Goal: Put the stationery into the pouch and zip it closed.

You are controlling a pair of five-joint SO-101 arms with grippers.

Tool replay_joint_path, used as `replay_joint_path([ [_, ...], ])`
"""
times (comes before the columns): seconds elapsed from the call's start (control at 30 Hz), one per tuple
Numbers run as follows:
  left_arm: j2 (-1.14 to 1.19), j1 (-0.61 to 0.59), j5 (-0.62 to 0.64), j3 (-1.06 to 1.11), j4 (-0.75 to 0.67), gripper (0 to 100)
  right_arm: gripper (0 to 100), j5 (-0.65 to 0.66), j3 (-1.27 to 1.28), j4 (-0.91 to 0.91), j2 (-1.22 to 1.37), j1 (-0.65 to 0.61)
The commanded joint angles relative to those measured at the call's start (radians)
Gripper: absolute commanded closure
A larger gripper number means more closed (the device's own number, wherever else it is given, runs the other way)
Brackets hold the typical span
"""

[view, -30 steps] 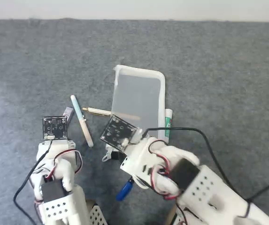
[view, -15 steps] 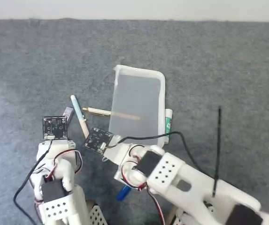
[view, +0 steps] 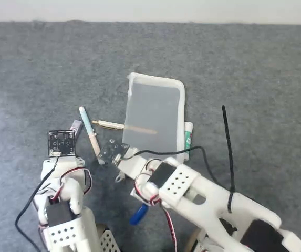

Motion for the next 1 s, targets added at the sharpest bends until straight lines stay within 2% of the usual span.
replay_joint_path([
  [0.0, 0.002, -0.006, -0.008, -0.027, -0.023, 99, 86.1, -0.006, -0.071, -0.021, 0.024, 0.033],
  [0.23, 0.002, -0.006, -0.009, -0.027, -0.023, 99, 86.6, -0.006, -0.123, -0.012, 0.139, 0.036],
  [0.37, 0.002, -0.006, -0.009, -0.027, -0.021, 99, 99.8, 0.023, -0.16, 0.022, 0.171, 0.036],
  [0.43, 0.002, -0.006, -0.009, -0.027, -0.021, 99, 97.8, 0.06, -0.183, 0.084, 0.163, 0.036],
  [0.97, 0.002, -0.006, -0.009, -0.025, -0.025, 99, 99.2, 0.091, -0.189, 0.383, -0.223, 0.156],
])
